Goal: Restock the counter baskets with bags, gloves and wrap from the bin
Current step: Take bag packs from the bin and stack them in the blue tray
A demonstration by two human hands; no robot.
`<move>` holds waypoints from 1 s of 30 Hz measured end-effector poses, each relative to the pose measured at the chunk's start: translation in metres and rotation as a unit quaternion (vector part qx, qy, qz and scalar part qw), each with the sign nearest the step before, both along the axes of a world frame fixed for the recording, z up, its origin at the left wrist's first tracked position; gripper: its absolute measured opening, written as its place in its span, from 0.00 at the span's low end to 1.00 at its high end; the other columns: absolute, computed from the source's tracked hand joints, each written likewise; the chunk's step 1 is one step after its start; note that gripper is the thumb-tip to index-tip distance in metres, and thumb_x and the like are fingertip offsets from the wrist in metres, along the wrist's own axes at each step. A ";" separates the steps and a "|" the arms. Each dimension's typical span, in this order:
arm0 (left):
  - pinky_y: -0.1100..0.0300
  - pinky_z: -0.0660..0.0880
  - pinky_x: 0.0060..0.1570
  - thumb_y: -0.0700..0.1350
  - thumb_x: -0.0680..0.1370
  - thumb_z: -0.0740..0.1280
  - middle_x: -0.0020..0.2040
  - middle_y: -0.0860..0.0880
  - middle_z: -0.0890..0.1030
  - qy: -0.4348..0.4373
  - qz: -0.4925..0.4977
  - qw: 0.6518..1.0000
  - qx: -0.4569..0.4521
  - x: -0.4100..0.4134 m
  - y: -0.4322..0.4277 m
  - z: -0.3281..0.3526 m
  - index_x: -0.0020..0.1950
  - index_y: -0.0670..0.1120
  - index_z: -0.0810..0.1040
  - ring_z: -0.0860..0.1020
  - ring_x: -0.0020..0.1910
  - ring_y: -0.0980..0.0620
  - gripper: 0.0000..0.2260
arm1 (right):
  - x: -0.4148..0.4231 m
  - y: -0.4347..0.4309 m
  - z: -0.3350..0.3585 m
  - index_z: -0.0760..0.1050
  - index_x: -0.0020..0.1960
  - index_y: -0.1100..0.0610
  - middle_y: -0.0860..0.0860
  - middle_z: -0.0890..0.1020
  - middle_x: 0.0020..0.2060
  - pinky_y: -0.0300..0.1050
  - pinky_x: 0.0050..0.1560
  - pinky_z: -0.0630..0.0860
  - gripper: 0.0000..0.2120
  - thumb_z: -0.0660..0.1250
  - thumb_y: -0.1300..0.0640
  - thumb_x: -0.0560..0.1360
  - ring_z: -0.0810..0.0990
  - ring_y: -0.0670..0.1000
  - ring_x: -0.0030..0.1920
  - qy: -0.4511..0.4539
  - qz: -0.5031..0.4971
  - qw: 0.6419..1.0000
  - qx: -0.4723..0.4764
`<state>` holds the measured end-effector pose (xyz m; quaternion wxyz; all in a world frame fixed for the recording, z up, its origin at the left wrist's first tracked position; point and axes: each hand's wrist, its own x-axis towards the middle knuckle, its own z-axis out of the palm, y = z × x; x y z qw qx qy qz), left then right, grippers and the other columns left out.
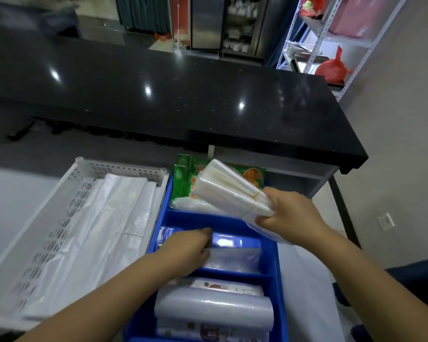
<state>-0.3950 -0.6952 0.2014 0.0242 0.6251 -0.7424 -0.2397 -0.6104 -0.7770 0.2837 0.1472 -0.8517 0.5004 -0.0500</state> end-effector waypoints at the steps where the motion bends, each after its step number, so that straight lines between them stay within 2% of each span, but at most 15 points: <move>1: 0.57 0.66 0.31 0.50 0.76 0.60 0.47 0.48 0.80 0.005 -0.001 1.000 0.002 0.002 0.006 0.001 0.49 0.53 0.68 0.76 0.41 0.47 0.04 | 0.006 0.001 -0.002 0.71 0.53 0.44 0.44 0.80 0.40 0.40 0.32 0.73 0.17 0.70 0.44 0.67 0.77 0.47 0.38 0.004 0.019 1.000 -0.009; 4: 0.55 0.72 0.43 0.50 0.76 0.61 0.53 0.50 0.81 -0.001 -0.006 1.000 0.008 0.006 0.021 0.005 0.58 0.54 0.71 0.78 0.50 0.47 0.11 | 0.029 0.005 -0.018 0.69 0.50 0.46 0.48 0.80 0.39 0.42 0.31 0.65 0.14 0.69 0.46 0.67 0.78 0.54 0.39 0.039 0.078 0.996 -0.036; 8: 0.55 0.75 0.47 0.46 0.75 0.61 0.53 0.49 0.82 -0.009 0.010 1.000 0.016 0.005 0.029 0.011 0.55 0.53 0.76 0.78 0.52 0.46 0.10 | 0.052 0.008 -0.055 0.70 0.49 0.49 0.53 0.82 0.45 0.44 0.35 0.63 0.12 0.67 0.49 0.67 0.79 0.59 0.46 0.125 0.156 0.979 -0.035; 11: 0.55 0.75 0.49 0.44 0.76 0.59 0.53 0.47 0.81 -0.015 0.024 0.999 0.044 0.002 0.032 0.013 0.56 0.53 0.76 0.78 0.51 0.45 0.11 | 0.058 0.008 -0.078 0.66 0.43 0.49 0.51 0.81 0.43 0.44 0.31 0.62 0.10 0.67 0.51 0.67 0.78 0.58 0.44 0.143 0.184 0.972 0.030; 15: 0.54 0.73 0.55 0.43 0.77 0.59 0.58 0.47 0.79 -0.036 0.029 0.997 0.058 -0.001 0.032 0.012 0.60 0.51 0.75 0.77 0.55 0.45 0.13 | 0.061 0.002 -0.085 0.62 0.41 0.43 0.45 0.78 0.41 0.43 0.31 0.62 0.15 0.69 0.50 0.64 0.75 0.52 0.42 0.126 0.166 0.972 0.107; 19: 0.53 0.74 0.53 0.39 0.78 0.58 0.57 0.47 0.78 -0.045 0.023 0.999 -0.016 0.000 0.036 0.009 0.59 0.49 0.75 0.76 0.55 0.45 0.13 | 0.063 -0.009 -0.080 0.68 0.44 0.43 0.41 0.75 0.41 0.44 0.37 0.68 0.16 0.73 0.50 0.63 0.73 0.48 0.42 0.107 0.154 0.964 0.187; 23: 0.56 0.72 0.53 0.42 0.76 0.61 0.57 0.48 0.79 -0.050 0.019 0.998 0.039 0.002 0.030 0.006 0.60 0.54 0.74 0.77 0.54 0.46 0.14 | 0.065 -0.014 -0.079 0.70 0.47 0.43 0.43 0.77 0.46 0.45 0.44 0.73 0.18 0.74 0.51 0.62 0.75 0.48 0.46 0.126 0.150 0.947 0.253; 25: 0.55 0.73 0.54 0.42 0.76 0.61 0.56 0.49 0.80 -0.051 0.007 0.998 0.018 0.005 0.030 0.004 0.60 0.55 0.76 0.77 0.53 0.46 0.15 | 0.067 -0.013 -0.082 0.71 0.50 0.45 0.45 0.78 0.49 0.49 0.50 0.76 0.19 0.74 0.51 0.62 0.76 0.50 0.49 0.136 0.135 0.945 0.267; 27: 0.55 0.74 0.52 0.43 0.76 0.60 0.54 0.49 0.81 -0.034 0.011 0.999 -0.006 0.007 0.031 0.000 0.60 0.56 0.76 0.78 0.53 0.46 0.15 | 0.068 -0.011 -0.083 0.68 0.49 0.45 0.45 0.77 0.47 0.49 0.48 0.75 0.20 0.74 0.51 0.62 0.76 0.51 0.48 0.147 0.120 0.947 0.259; 30: 0.54 0.76 0.50 0.44 0.76 0.60 0.51 0.49 0.82 -0.030 0.012 0.999 -0.027 0.009 0.030 0.001 0.56 0.53 0.78 0.78 0.50 0.47 0.13 | 0.071 -0.002 -0.082 0.63 0.48 0.45 0.47 0.77 0.45 0.46 0.39 0.72 0.20 0.71 0.49 0.63 0.74 0.52 0.43 0.176 0.107 0.959 0.196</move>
